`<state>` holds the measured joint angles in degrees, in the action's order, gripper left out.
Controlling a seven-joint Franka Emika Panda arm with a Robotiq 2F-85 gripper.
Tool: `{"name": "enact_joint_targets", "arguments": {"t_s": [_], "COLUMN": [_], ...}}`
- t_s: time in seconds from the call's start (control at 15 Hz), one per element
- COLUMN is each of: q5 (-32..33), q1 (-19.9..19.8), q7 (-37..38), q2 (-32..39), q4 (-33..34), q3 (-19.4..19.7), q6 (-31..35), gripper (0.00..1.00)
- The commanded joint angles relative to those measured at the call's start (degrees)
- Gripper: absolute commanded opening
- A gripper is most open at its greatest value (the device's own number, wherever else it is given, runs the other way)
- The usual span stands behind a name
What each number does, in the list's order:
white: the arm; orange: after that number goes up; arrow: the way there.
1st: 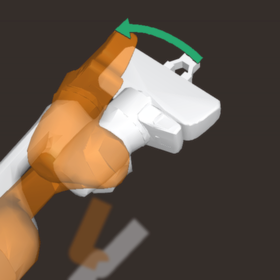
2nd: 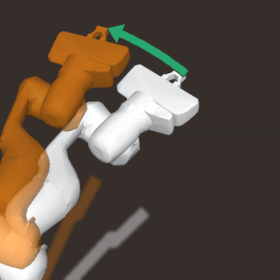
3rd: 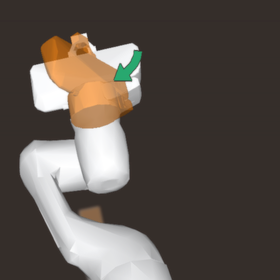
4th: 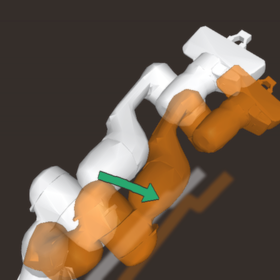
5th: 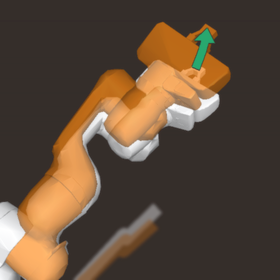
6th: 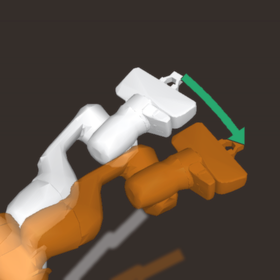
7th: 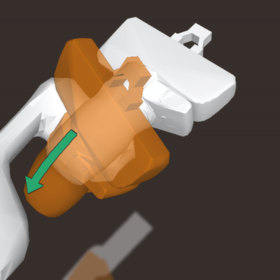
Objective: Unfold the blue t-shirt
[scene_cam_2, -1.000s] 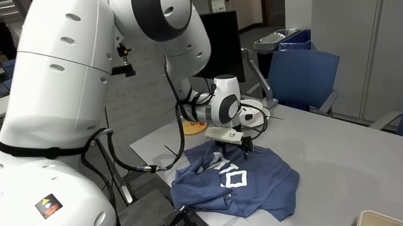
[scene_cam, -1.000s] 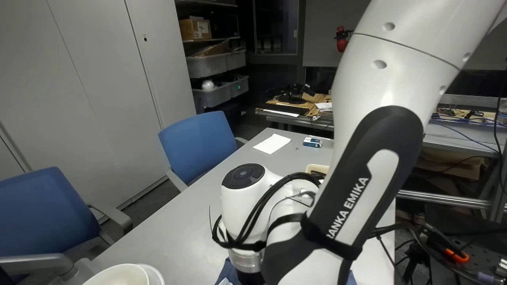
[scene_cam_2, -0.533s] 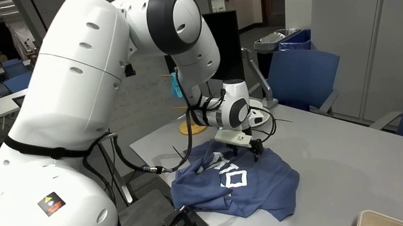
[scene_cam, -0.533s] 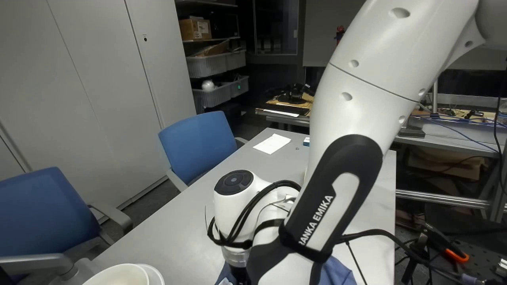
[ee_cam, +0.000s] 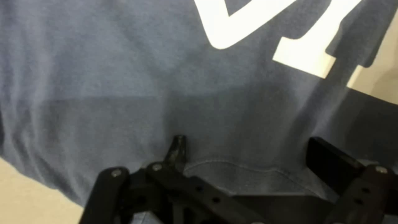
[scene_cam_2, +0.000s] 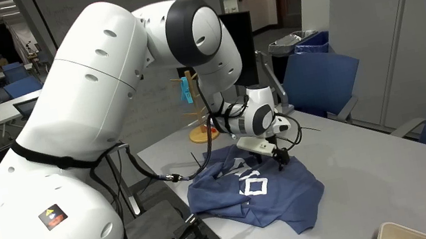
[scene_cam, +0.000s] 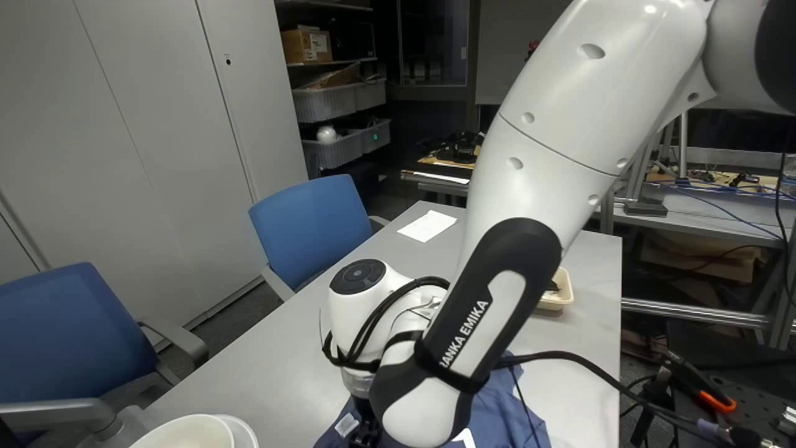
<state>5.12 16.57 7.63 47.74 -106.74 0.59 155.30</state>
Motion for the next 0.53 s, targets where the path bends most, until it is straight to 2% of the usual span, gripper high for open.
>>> {"name": "enact_joint_targets", "arguments": {"t_s": [0.0, 0.47], "q5": [0.4, 3.0], "q1": [-2.1, -3.9], "q7": [0.0, 0.4], "q2": [4.1, 10.2], "q4": [7.8, 21.3], "q3": [1.6, 7.1], "q6": [-3.3, -8.7], "gripper": [1.00, 1.00]}}
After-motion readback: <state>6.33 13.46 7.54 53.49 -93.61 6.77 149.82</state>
